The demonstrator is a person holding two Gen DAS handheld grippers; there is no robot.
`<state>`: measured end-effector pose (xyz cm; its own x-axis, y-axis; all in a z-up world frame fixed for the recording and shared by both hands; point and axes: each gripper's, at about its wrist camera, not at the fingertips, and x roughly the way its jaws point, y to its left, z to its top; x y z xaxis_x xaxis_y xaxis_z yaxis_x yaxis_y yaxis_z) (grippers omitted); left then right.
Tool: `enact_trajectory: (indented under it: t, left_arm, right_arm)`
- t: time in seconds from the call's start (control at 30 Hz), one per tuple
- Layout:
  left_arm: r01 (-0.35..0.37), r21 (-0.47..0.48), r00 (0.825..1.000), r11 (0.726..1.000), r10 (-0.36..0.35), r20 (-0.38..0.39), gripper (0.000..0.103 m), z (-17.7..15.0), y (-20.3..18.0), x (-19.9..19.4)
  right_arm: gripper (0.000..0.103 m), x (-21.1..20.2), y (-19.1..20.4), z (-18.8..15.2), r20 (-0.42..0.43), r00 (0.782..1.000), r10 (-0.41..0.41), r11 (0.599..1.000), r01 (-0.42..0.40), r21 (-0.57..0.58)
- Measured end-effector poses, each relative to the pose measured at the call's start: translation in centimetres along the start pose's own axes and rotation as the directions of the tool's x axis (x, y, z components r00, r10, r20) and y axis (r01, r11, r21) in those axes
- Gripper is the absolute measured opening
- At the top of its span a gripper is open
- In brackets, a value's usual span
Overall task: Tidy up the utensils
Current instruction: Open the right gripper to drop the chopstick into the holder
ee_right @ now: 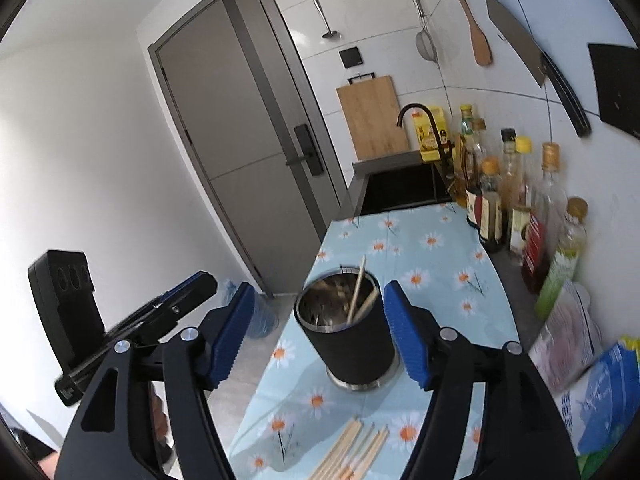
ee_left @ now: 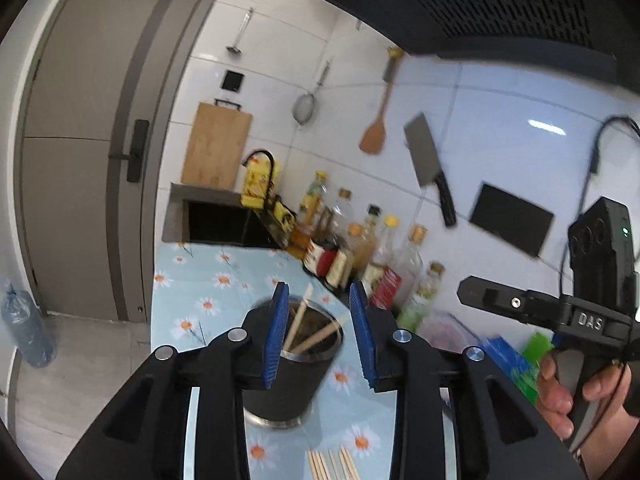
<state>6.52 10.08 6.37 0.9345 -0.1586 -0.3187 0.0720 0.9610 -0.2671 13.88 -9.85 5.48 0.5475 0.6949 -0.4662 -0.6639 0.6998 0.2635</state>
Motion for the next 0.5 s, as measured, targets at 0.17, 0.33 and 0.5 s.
enact_trajectory:
  t: [0.17,0.33,0.5]
  left_arm:
    - [0.006,-0.007,0.995,1.0,-0.007,-0.1,0.031,-2.2,-0.5,-0.1]
    - [0.013,-0.03,0.982,0.999,-0.019,-0.19,0.031,-4.7,-1.0,0.2]
    - [0.01,-0.039,0.959,0.999,-0.02,-0.282,0.031,-7.7,-0.7,0.5]
  right_arm:
    - [0.067,0.1,-1.5,-2.9,-0.083,0.996,-0.013,0.998,0.018,0.062]
    - [0.067,0.5,-2.8,-5.7,-0.152,0.988,-0.029,0.993,0.045,0.105]
    - [0.067,1.2,-4.0,-8.2,-0.227,0.973,-0.04,0.987,0.075,0.145]
